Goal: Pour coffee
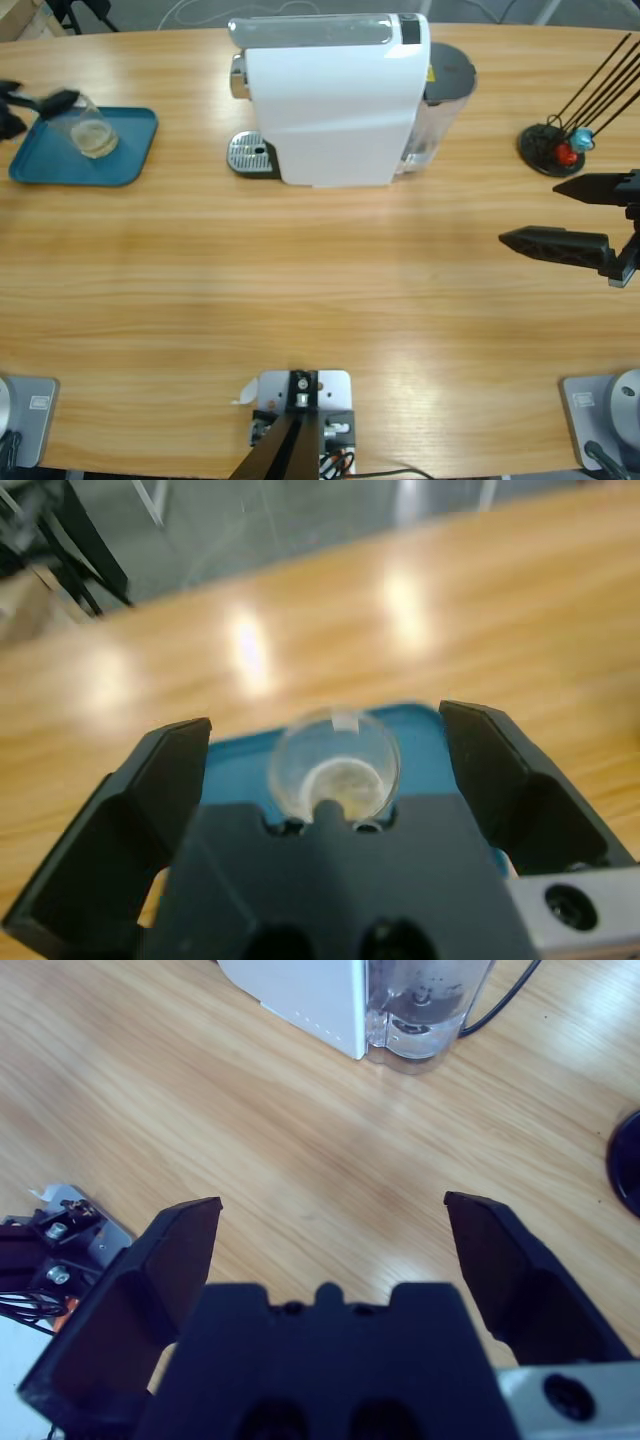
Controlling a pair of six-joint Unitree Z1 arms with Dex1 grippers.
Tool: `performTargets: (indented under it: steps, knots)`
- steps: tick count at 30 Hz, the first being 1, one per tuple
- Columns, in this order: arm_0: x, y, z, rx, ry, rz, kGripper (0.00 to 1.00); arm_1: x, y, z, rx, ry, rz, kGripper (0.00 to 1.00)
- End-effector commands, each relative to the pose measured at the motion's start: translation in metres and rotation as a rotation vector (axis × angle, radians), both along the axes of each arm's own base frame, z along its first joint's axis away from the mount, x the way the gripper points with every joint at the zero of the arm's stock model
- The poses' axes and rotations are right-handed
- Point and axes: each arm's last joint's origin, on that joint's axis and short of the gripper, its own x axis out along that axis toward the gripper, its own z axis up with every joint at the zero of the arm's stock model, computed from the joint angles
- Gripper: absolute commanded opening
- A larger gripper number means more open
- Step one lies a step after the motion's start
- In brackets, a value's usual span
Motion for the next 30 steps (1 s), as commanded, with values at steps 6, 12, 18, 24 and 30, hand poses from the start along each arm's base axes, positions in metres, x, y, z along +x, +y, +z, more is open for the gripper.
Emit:
performTargets:
  steps: [6, 12, 18, 24, 30]
  knots:
    - [-0.094, -0.022, 0.078, -0.009, 0.145, -0.232, 1.000, 0.002, 0.005, -0.008, -0.085, 0.029, -0.009, 1.000]
    - [-0.123, -0.045, 0.098, -0.171, 0.269, -0.493, 1.000, 0.008, -0.003, -0.005, -0.194, -0.091, -0.157, 1.000]
    - [-0.143, -0.043, 0.090, -0.233, 0.403, -0.635, 1.000, -0.004, -0.018, 0.003, -0.173, -0.216, -0.158, 1.000]
    - [-0.178, -0.018, 0.089, -0.276, 0.285, -0.659, 1.000, 0.002, -0.003, 0.011, -0.209, -0.032, -0.060, 1.000]
    - [-0.193, -0.003, 0.080, -0.315, 0.139, -0.619, 1.000, -0.015, -0.014, 0.018, -0.161, -0.087, 0.044, 1.000]
